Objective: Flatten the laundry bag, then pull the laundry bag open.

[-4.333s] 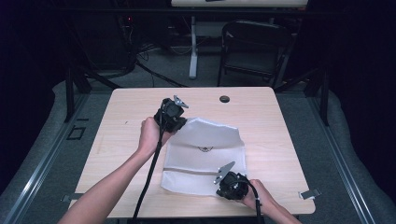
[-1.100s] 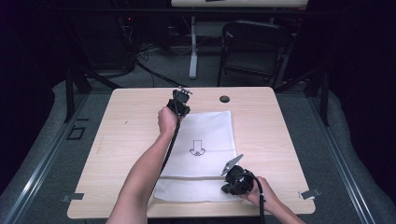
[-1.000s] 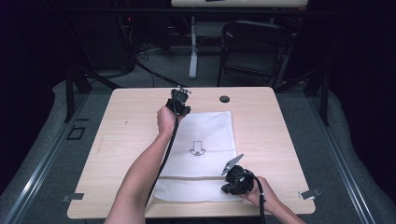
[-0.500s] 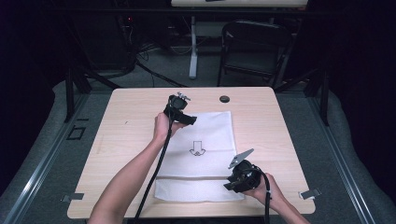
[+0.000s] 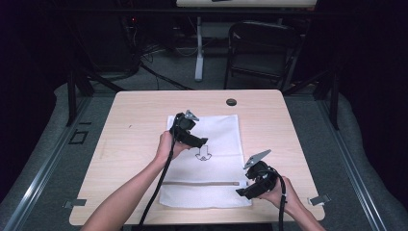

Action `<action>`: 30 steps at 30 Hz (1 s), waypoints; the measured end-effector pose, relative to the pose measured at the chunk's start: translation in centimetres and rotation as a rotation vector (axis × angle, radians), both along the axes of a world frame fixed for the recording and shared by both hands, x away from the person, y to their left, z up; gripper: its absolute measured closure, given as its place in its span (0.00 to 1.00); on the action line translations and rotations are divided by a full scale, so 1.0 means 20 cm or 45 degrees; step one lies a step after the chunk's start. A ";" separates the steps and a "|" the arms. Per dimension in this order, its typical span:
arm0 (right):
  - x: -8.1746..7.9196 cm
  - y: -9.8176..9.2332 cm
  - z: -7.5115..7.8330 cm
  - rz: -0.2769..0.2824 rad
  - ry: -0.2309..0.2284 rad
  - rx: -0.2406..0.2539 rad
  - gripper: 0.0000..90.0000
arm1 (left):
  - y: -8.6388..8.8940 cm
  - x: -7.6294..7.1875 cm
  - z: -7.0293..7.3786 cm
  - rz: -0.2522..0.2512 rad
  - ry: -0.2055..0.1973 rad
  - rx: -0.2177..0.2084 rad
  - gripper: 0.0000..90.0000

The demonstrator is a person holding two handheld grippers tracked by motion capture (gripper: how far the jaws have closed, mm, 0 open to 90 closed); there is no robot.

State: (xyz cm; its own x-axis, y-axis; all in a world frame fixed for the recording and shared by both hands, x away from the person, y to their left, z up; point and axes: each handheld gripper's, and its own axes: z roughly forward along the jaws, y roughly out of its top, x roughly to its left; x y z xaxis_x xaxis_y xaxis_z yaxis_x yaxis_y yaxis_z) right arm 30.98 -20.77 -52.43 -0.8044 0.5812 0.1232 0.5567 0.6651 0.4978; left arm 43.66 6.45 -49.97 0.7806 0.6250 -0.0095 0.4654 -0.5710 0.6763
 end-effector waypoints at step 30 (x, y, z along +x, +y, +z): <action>0.01 -0.10 -0.02 -0.113 -0.015 0.024 0.71 | -0.16 -0.37 -0.12 -0.325 0.019 -0.017 0.18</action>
